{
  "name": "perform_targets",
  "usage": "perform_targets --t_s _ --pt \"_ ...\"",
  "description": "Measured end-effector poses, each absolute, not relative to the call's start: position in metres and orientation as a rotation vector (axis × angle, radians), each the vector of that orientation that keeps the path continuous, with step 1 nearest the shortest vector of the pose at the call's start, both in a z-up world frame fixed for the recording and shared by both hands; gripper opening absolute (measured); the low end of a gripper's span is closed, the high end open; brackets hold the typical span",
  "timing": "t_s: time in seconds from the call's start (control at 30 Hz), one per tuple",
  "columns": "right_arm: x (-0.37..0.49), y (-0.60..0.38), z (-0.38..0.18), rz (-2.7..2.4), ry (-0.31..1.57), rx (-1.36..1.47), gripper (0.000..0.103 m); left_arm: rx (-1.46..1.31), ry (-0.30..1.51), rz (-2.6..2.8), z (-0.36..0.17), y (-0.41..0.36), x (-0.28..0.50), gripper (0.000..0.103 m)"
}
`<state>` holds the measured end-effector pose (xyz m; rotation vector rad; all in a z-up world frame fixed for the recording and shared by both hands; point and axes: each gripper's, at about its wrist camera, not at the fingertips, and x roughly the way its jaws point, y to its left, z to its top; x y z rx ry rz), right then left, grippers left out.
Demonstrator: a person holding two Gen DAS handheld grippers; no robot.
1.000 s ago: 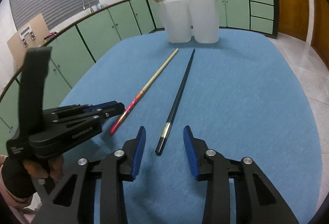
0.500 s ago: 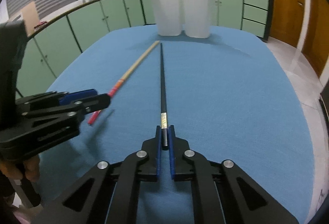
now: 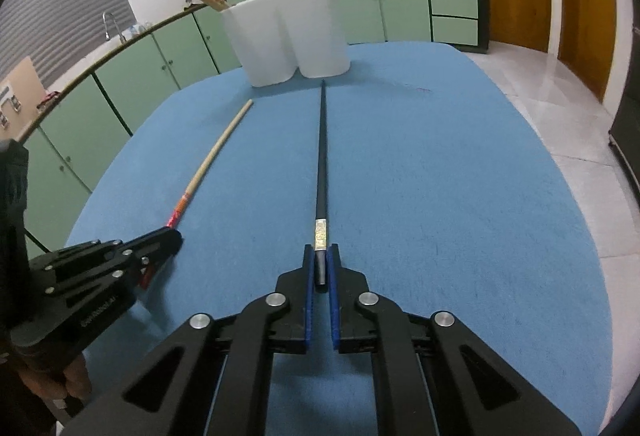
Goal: Organize utensils
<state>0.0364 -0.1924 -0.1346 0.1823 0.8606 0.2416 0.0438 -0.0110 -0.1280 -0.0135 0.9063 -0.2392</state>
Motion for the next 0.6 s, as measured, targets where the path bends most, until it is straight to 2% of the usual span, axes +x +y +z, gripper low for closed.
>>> perform_targets --t_s 0.1,0.13,0.17,0.23,0.6 --pt "0.032 -0.195 -0.131 0.266 0.852 0.185 0.01 -0.025 0.907 -0.253 -0.126 -0.009 0.044 0.004" --pt "0.029 -0.196 -0.13 0.274 0.85 0.177 0.014 -0.024 0.905 -0.261 -0.125 -0.008 0.041 0.009" --pt "0.026 -0.197 -0.129 0.276 0.847 0.168 0.016 -0.024 0.905 -0.266 -0.124 -0.008 0.039 0.021" --pt "0.021 -0.198 -0.127 0.282 0.843 0.147 0.017 -0.027 0.896 -0.268 -0.123 -0.004 0.031 0.032" --pt "0.014 -0.205 -0.126 0.277 0.853 0.128 0.017 -0.036 0.867 -0.251 -0.123 0.009 0.018 0.031"
